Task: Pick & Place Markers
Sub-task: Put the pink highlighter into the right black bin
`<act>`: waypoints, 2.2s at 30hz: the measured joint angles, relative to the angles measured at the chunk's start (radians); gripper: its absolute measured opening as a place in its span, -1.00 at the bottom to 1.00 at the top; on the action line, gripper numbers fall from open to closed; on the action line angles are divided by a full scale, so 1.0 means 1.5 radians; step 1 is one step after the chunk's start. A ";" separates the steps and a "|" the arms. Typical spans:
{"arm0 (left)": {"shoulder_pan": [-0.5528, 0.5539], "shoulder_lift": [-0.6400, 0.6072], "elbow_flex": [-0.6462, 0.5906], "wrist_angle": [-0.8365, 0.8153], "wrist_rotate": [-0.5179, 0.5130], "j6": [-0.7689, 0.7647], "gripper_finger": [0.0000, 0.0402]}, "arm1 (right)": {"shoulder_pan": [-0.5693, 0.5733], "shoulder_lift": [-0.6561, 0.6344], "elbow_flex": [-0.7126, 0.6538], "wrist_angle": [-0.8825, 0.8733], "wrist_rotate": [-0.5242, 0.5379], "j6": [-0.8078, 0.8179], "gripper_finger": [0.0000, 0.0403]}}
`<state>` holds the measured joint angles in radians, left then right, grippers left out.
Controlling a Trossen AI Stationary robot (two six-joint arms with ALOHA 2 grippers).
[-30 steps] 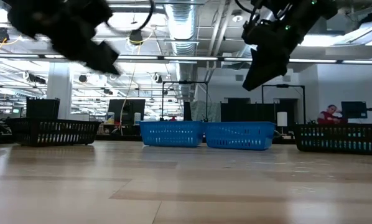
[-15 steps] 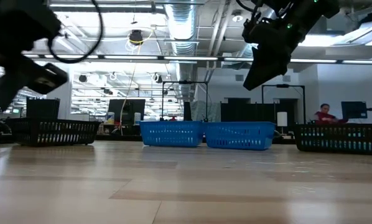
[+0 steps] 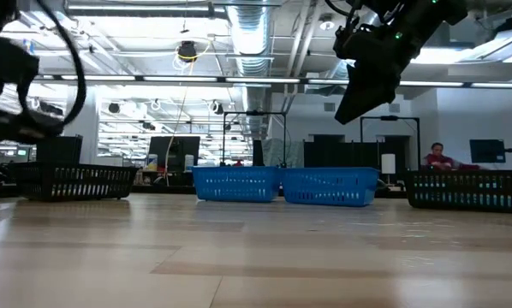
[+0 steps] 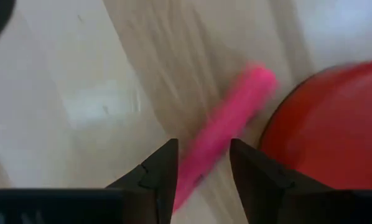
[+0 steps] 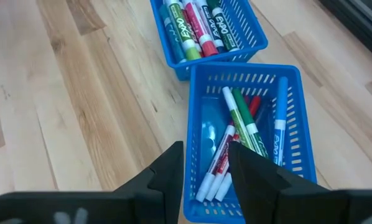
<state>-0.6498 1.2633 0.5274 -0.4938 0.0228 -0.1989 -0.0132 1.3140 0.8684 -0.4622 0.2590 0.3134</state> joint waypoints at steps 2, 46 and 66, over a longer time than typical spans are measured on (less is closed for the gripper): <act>0.000 0.027 0.000 0.000 -0.001 0.002 -0.30 | 0.000 0.000 0.000 0.000 0.000 0.000 -0.42; 0.296 -0.094 -0.001 0.599 -0.303 0.215 -0.63 | 0.033 0.154 0.000 0.695 -0.157 -0.383 -0.42; 0.302 -0.031 0.000 0.643 -0.290 0.215 -0.63 | 0.039 0.273 0.038 0.916 -0.161 -0.328 -0.42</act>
<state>-0.1962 1.2170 0.5273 0.4702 -0.4119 0.1240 0.0456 1.7233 0.9256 0.9125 0.0174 -0.1793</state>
